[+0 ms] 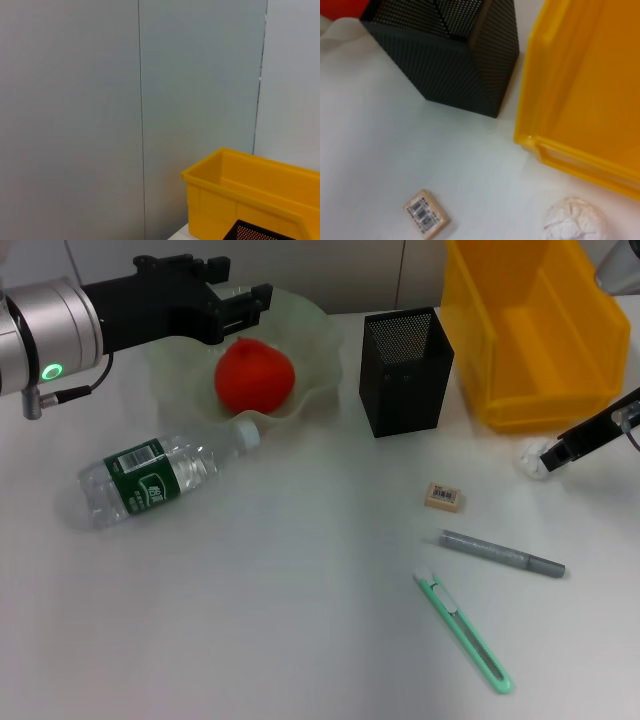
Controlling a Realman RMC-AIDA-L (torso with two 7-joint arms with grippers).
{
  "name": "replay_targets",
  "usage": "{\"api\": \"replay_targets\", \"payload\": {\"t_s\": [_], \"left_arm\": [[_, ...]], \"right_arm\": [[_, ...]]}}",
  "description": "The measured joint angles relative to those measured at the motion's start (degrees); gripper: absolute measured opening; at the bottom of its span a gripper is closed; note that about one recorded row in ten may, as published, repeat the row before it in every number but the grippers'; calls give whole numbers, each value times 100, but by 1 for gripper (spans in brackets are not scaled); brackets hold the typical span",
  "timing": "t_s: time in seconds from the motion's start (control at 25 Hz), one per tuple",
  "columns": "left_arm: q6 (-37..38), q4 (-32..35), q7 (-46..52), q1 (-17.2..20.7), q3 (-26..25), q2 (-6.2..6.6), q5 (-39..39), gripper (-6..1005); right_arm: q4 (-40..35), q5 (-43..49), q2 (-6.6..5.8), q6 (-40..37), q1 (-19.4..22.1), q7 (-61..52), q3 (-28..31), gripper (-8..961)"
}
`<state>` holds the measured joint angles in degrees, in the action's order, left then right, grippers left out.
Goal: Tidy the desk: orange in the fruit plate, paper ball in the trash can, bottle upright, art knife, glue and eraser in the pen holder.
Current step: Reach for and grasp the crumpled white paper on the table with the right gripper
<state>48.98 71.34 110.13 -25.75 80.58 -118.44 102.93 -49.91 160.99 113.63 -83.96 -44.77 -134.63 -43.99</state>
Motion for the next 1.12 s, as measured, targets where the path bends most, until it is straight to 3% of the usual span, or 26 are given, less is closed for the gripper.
{"api": "replay_targets", "payload": {"t_s": [0.32,0.52,0.68,0.84,0.92,1.12], "left_arm": [[7,39,0,16,-8,12,-19,572],[7,39,-9,51,-8,14,-19,572],[6,39,-62,85,-8,14,-23,572],[6,39,-81,103,-7,14,-30,572],[9,38,-85,110,-7,14,-32,572],[14,38,-93,122,-8,14,-42,572]], "right_arm": [[-110,-94,-33,-429,-5,-191,72,105],[-523,-163,18,-492,137,-288,76,303],[-562,-279,-18,-603,151,-300,72,382],[-446,-317,-131,-710,56,-404,78,462],[-163,-321,-262,-758,-76,-514,72,501],[-109,-257,-321,-678,-90,-560,15,590]]}}
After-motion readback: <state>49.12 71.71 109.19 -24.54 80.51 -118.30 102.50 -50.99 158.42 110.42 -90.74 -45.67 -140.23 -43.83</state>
